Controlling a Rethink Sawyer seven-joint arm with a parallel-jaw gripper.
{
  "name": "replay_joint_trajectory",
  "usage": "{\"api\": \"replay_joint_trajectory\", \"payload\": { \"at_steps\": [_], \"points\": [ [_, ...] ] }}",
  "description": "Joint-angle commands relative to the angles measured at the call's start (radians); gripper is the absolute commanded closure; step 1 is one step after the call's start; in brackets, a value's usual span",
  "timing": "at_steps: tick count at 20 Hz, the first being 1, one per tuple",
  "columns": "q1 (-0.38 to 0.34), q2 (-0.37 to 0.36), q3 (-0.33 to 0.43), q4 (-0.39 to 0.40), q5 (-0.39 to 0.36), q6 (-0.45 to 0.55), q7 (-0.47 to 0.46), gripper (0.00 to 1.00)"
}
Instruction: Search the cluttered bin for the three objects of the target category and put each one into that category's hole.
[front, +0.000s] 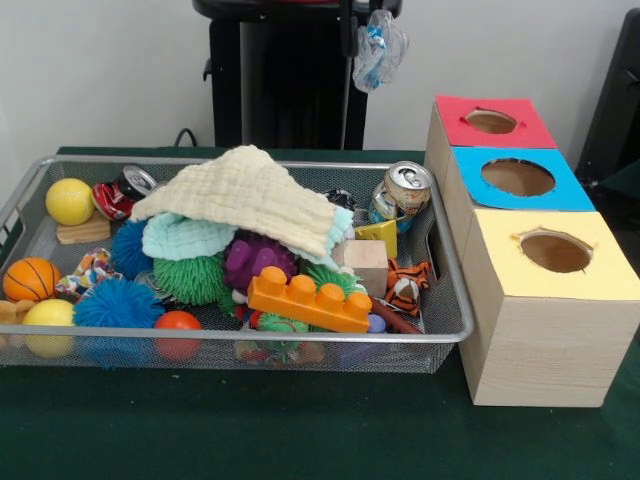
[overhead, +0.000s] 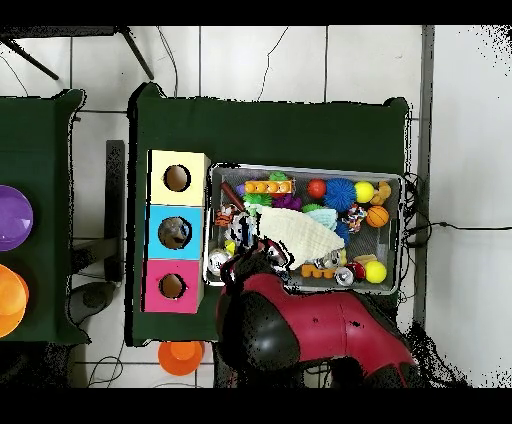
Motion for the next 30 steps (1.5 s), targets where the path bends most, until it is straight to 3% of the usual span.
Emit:
{"api": "replay_joint_trajectory", "payload": {
  "at_steps": [1, 12, 21, 30],
  "points": [
    [0.045, 0.041, -0.108, -0.064, 0.04, 0.012, 0.247, 1.0],
    [0.177, 0.133, -0.187, -0.12, 0.108, -0.121, 0.291, 1.0],
    [0.217, 0.143, -0.184, -0.135, 0.19, -0.177, 0.282, 1.0],
    [0.234, 0.218, -0.194, -0.133, 0.2, -0.306, 0.268, 1.0]
  ]
}}
